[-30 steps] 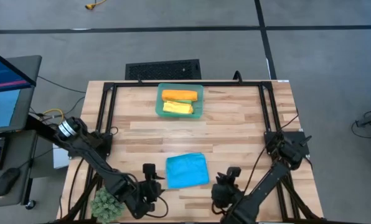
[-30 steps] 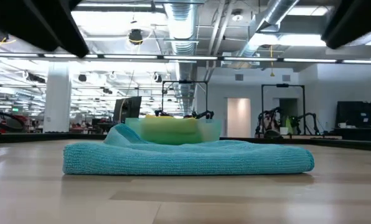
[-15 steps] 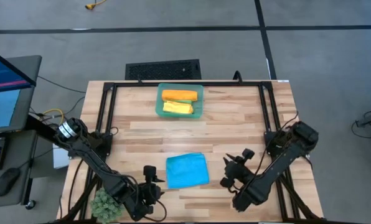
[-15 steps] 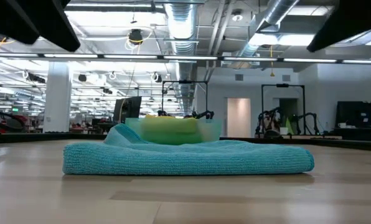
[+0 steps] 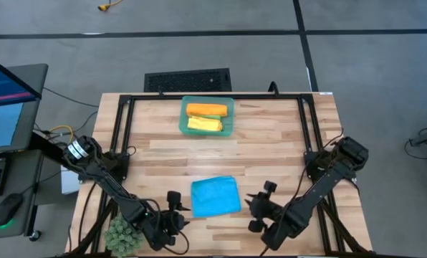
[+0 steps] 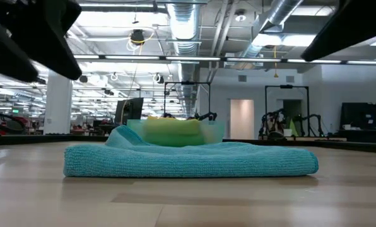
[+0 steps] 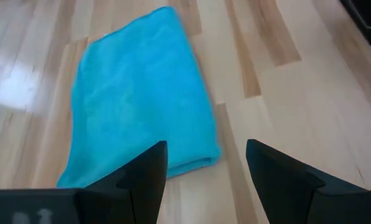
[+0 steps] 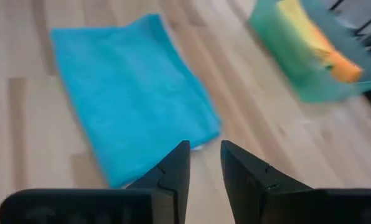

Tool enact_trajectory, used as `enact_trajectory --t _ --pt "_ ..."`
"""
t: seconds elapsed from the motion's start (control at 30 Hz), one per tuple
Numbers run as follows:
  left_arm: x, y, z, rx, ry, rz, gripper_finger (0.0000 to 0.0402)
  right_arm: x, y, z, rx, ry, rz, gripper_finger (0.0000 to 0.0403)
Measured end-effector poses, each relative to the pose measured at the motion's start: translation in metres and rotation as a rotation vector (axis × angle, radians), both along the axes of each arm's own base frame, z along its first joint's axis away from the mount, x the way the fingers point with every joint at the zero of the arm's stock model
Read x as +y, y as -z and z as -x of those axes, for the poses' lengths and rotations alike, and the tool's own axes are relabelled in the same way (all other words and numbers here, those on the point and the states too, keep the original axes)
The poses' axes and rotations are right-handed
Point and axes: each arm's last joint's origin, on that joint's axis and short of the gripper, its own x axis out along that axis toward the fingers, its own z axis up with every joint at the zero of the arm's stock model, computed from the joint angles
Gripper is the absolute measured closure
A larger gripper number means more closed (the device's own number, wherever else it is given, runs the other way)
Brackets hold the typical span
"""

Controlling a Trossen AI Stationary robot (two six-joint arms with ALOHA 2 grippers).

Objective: Roll microfiber towels into tight, uniform cylinder then place into a basket
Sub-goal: Fold the blue towel

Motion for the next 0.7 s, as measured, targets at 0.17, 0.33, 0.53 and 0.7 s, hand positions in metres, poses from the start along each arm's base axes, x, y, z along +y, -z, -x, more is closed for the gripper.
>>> enact_trajectory --t 0.17,0.33,0.53,0.7 --pt "0.002 0.009 0.002 -0.015 0.042 0.005 0.0190 0.002 0.001 -0.012 0.048 -0.069 -0.089 0.0290" --pt "0.003 0.009 0.000 -0.010 0.048 0.016 0.0190 -0.001 -0.001 -0.023 0.037 -0.104 -0.095 0.0288" --pt "-0.001 0.019 -0.009 -0.032 0.079 0.002 0.0190 -0.004 0.002 -0.030 0.036 -0.122 -0.134 0.0263" --pt "-0.009 0.035 -0.018 -0.008 0.122 -0.048 0.0190 -0.003 0.006 -0.028 0.052 -0.143 -0.132 0.0238"
